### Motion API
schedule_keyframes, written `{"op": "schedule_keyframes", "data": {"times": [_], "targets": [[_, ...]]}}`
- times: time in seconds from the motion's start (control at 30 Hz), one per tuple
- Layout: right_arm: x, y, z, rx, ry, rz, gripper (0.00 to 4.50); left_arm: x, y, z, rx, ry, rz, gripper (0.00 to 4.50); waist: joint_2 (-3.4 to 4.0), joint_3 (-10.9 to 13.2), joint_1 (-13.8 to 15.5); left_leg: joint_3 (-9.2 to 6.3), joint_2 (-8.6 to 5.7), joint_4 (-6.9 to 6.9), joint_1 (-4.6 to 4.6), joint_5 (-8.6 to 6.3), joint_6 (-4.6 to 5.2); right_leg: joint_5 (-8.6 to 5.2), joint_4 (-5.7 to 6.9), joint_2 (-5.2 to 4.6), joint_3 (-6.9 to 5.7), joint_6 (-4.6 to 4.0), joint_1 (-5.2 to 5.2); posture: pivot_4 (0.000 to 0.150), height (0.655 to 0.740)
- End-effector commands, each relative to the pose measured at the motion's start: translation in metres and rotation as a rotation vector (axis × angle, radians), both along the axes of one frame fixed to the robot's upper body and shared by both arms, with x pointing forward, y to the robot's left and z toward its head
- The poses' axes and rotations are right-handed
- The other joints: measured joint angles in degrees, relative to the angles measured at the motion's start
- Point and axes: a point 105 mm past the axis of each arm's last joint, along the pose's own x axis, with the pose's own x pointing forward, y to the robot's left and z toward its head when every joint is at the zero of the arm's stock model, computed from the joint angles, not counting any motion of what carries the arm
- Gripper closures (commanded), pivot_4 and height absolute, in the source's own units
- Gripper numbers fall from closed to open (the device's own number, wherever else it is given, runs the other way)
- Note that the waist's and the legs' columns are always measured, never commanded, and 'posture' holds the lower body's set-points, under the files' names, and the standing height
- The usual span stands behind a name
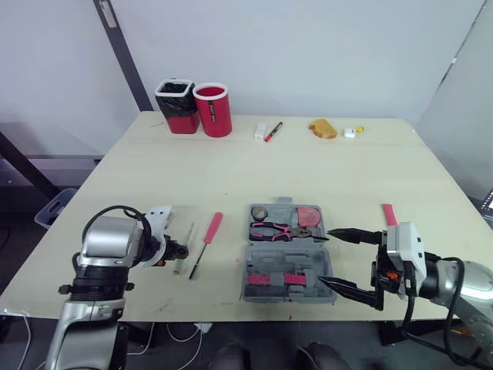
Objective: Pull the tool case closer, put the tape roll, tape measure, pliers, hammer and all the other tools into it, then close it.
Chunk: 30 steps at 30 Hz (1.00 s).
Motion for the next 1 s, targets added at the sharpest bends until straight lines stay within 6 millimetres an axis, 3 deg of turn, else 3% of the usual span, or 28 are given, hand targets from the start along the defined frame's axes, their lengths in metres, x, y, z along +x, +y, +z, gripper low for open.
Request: {"op": "schedule_keyframes", "data": {"times": [0.03,0.27,0.43,0.5,0.57,0.73,1.0], "targets": [[-0.003,0.002,0.01,0.015,-0.049,0.023,0.0,0.001,0.005,0.007,0.001,-0.034,0.026,0.09,0.0,0.0,-0.03,0.0,0.0,0.0,0.0,0.0,0.0,0.0,0.0,0.0,0.0,0.0,0.0,0.15,0.74],[-0.002,-0.001,0.009,0.009,-0.045,0.024,0.0,-0.014,0.002,0.042,0.072,-0.193,-0.096,0.09,-0.05,0.03,-0.03,-0.01,0.01,-0.01,-0.01,0.0,-0.01,0.0,-0.01,-0.04,-0.01,-0.02,0.0,0.15,0.74],[0.002,-0.001,0.009,0.007,-0.047,0.029,0.0,-0.03,-0.003,0.05,0.091,-0.332,-0.176,0.09,-0.03,0.02,-0.06,0.1,0.04,-0.05,0.05,-0.01,-0.02,-0.12,-0.01,-0.19,0.07,-0.22,-0.01,0.15,0.74],[0.003,-0.001,0.009,0.008,-0.05,0.035,0.0,-0.028,-0.005,0.061,0.102,-0.577,-0.165,0.09,0.02,0.0,0.11,0.09,0.03,-0.04,0.04,0.0,-0.02,-0.12,-0.02,-0.23,0.02,-0.23,0.0,0.15,0.74],[0.004,0.0,0.01,0.009,-0.052,0.04,0.0,-0.034,-0.004,0.065,0.13,-0.703,-0.178,0.09,-0.04,-0.01,0.15,0.16,0.03,-0.05,0.04,0.0,-0.02,-0.12,-0.06,-0.49,0.01,-0.23,0.0,0.15,0.74],[0.005,0.001,0.011,0.009,-0.053,0.046,0.0,-0.048,-0.018,0.053,0.076,-0.711,-0.327,0.09,-0.15,-0.04,0.6,0.18,0.0,-0.05,0.02,0.0,-0.01,-0.13,-0.09,-0.6,-0.05,-0.25,0.0,0.15,0.74],[0.004,-0.003,0.012,-0.006,-0.052,0.044,0.0,-0.036,-0.018,0.024,0.045,-0.633,-0.214,0.09,-0.15,-0.03,1.34,0.24,-0.04,-0.05,0.01,-0.01,0.0,-0.14,-0.14,-0.55,-0.04,-0.23,0.0,0.15,0.74]]}}
